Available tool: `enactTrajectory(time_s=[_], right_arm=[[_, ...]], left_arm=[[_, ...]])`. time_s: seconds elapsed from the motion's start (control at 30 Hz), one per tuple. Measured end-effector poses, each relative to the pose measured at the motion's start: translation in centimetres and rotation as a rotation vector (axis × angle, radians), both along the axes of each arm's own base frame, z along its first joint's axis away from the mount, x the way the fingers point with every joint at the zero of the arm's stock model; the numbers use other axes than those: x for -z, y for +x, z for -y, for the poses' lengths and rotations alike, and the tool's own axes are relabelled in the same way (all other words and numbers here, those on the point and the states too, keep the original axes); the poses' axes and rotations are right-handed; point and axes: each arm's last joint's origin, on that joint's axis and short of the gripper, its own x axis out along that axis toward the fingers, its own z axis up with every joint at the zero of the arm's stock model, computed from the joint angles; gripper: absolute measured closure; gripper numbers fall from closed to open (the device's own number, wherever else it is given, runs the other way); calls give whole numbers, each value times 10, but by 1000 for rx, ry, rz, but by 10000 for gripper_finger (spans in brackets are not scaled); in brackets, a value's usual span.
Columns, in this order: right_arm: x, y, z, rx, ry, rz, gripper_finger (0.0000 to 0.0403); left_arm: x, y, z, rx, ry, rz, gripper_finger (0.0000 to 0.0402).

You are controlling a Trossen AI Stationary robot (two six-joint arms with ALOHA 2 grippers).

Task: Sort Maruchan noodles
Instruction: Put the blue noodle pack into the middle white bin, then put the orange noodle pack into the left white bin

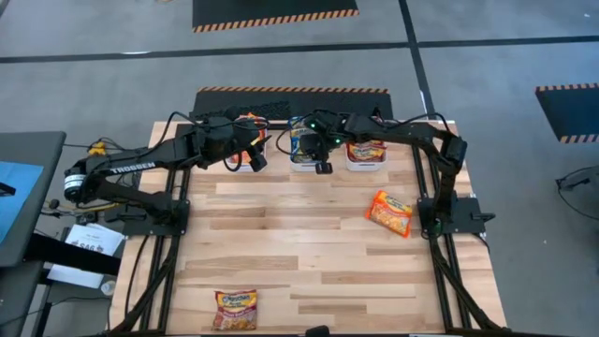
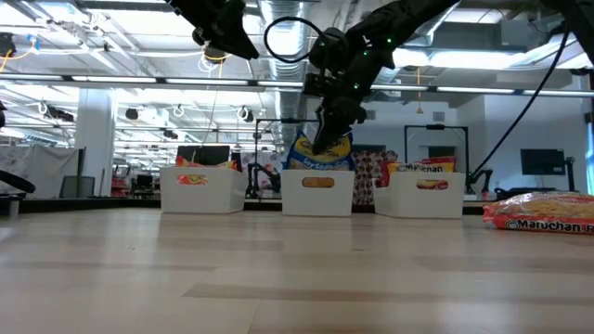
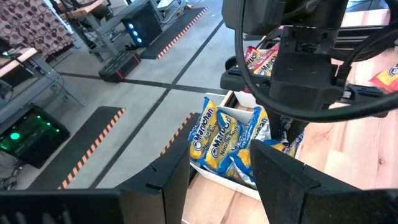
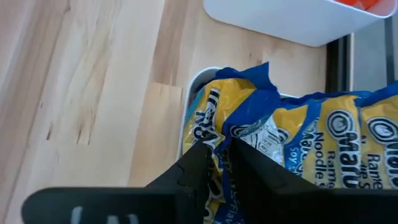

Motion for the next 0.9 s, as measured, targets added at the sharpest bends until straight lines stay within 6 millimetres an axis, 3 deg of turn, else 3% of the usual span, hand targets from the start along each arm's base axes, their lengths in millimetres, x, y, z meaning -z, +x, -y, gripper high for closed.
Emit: enactTrajectory(time_s=[0.2, 0.3, 0.57, 0.9], right_arm=[[24, 5, 4, 38, 61, -59, 306], [23, 8, 1, 29, 56, -63, 306], [-12, 14, 7, 57, 22, 14, 306], [-34, 13, 12, 112, 40, 15, 291]], left_arm=[[0, 0, 0, 0, 0, 0, 243], [0, 0, 0, -1, 0, -1, 243], [0, 0, 0, -2, 0, -3, 243], [3, -1, 0, -11, -5, -33, 243]])
